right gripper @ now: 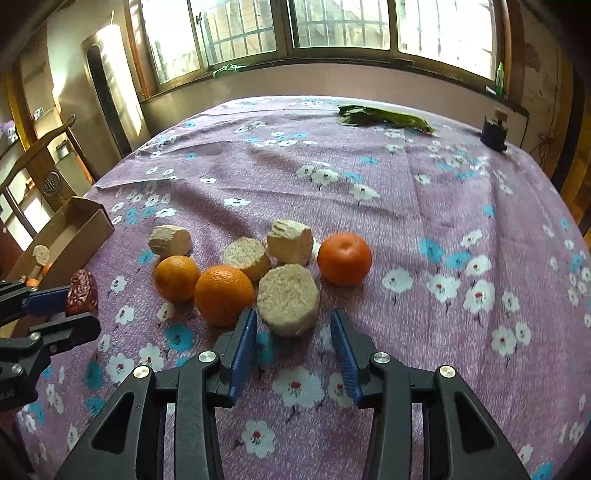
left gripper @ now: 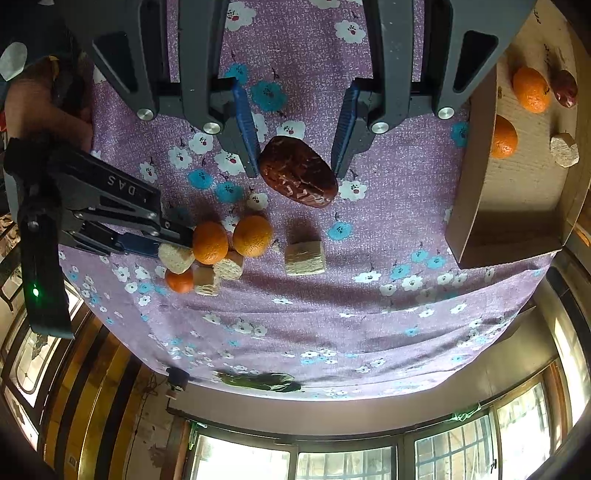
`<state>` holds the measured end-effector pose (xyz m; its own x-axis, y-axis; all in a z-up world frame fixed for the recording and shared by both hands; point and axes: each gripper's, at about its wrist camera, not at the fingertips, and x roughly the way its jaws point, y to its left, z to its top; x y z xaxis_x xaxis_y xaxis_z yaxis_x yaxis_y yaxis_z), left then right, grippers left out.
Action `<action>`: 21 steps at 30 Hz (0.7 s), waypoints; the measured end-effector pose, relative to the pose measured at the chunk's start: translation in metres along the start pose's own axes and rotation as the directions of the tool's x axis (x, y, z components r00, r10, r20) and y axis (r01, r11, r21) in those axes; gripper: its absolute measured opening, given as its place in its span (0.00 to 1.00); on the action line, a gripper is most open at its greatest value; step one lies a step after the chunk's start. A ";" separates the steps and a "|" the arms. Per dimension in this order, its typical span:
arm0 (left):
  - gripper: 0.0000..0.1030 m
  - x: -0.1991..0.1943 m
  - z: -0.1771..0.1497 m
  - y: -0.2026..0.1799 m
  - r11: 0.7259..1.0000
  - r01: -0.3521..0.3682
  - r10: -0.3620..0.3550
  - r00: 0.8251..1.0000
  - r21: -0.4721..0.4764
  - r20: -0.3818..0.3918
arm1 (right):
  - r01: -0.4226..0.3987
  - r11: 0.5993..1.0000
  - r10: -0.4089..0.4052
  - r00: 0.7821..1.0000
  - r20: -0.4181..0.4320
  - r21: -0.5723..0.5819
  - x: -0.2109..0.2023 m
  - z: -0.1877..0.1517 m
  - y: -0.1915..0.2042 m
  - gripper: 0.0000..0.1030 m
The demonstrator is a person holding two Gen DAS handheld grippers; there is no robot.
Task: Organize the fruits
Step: 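Grasp the wrinkled red date with the left tool while the right tool grasps a round yam slice, then place the date and yam slice into the box and open both tools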
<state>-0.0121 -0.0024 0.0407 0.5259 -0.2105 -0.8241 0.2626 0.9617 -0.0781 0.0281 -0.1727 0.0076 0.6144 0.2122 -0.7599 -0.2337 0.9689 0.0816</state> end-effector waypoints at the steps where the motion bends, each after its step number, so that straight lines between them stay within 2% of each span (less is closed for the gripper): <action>1: 0.37 0.000 0.000 0.000 1.000 0.001 -0.001 1.000 -0.001 0.001 | -0.004 1.000 0.004 1.000 0.002 0.010 0.002 0.003 -0.002 0.43; 3: 0.37 -0.003 -0.001 0.001 1.000 0.005 -0.005 1.000 -0.006 0.005 | -0.046 0.998 0.046 0.999 0.008 0.034 0.003 0.004 -0.006 0.34; 6: 0.37 -0.009 -0.002 0.004 1.000 -0.003 0.004 1.000 -0.013 0.020 | -0.030 0.999 0.030 0.999 0.024 0.027 -0.009 0.000 -0.002 0.34; 10: 0.37 -0.019 -0.006 0.009 0.999 -0.026 0.027 0.999 -0.026 0.037 | -0.055 0.998 0.052 0.995 0.085 0.038 -0.040 -0.007 0.006 0.34; 14: 0.37 -0.030 -0.012 0.016 0.998 -0.056 0.057 0.997 -0.037 0.048 | -0.097 0.995 0.093 0.988 0.123 0.030 -0.063 -0.015 0.025 0.34; 21: 0.37 -0.056 -0.025 0.041 0.993 -0.099 0.104 0.992 -0.071 0.076 | -0.200 0.980 0.199 0.973 0.121 0.000 -0.073 -0.022 0.066 0.34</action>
<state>-0.0512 0.0530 0.0693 0.6103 -0.1221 -0.7827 0.1517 0.9878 -0.0358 -0.0489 -0.1268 0.0542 0.6421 0.4142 -0.6451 -0.3516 0.9069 0.2323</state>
